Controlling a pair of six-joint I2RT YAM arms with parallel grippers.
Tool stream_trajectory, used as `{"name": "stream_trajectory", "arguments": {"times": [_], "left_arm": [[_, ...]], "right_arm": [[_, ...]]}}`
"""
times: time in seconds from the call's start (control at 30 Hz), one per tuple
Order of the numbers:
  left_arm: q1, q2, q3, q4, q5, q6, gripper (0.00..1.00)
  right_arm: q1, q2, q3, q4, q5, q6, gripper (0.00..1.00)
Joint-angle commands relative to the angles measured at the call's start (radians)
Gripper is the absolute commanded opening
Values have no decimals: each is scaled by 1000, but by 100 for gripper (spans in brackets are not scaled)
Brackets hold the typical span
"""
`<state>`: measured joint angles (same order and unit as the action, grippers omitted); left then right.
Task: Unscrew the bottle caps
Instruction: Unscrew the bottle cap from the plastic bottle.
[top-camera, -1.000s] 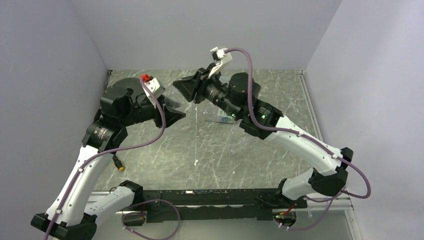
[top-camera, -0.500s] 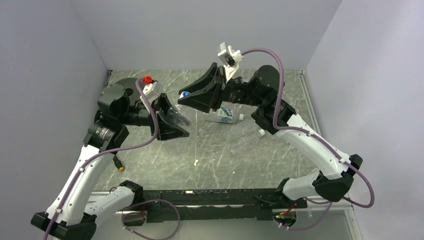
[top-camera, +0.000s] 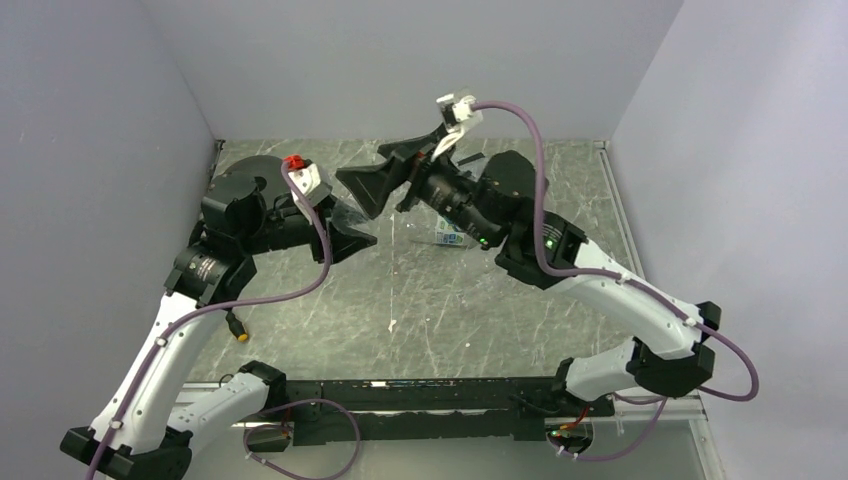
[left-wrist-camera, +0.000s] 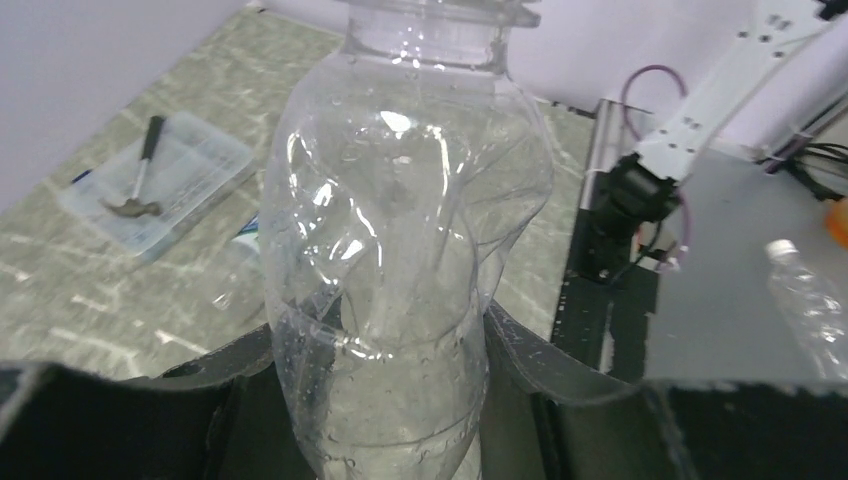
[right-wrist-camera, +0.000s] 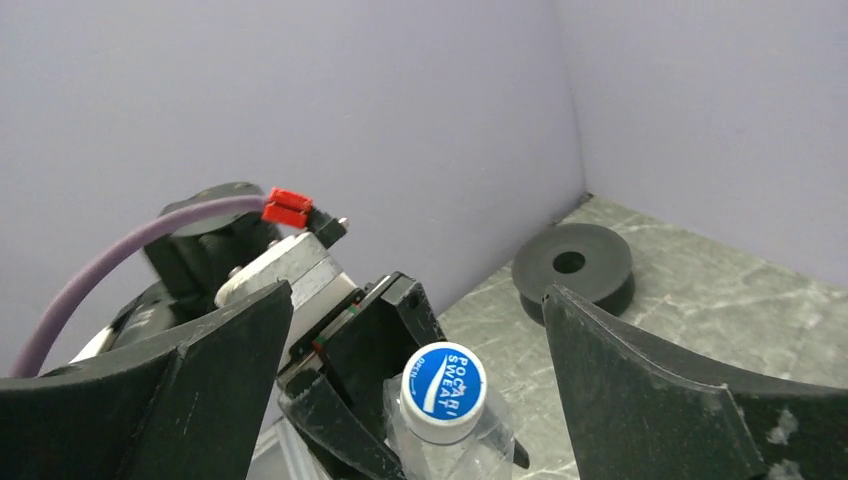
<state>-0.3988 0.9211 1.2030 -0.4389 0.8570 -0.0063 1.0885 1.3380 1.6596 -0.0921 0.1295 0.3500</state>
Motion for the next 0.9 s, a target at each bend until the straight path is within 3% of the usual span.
{"name": "stream_trajectory", "arguments": {"times": [0.0,0.37,0.67,0.77,0.87], "left_arm": [[-3,10,32,-30,-161,75,32],[-3,-4,27,-27,-191,81,33],[-3,-7,22,-20,-178,76,32],[-3,-7,27,-13,-120,55,32],[-3,-5,34,11,42,16,31]], "right_arm": [[30,66,95,-105,228,-21,96],[34,119,148,-127,231,-2,63],[32,109,128,-96,194,4,21],[21,90,112,-62,119,-23,13],[-28,59,81,-3,-99,-50,9]]}}
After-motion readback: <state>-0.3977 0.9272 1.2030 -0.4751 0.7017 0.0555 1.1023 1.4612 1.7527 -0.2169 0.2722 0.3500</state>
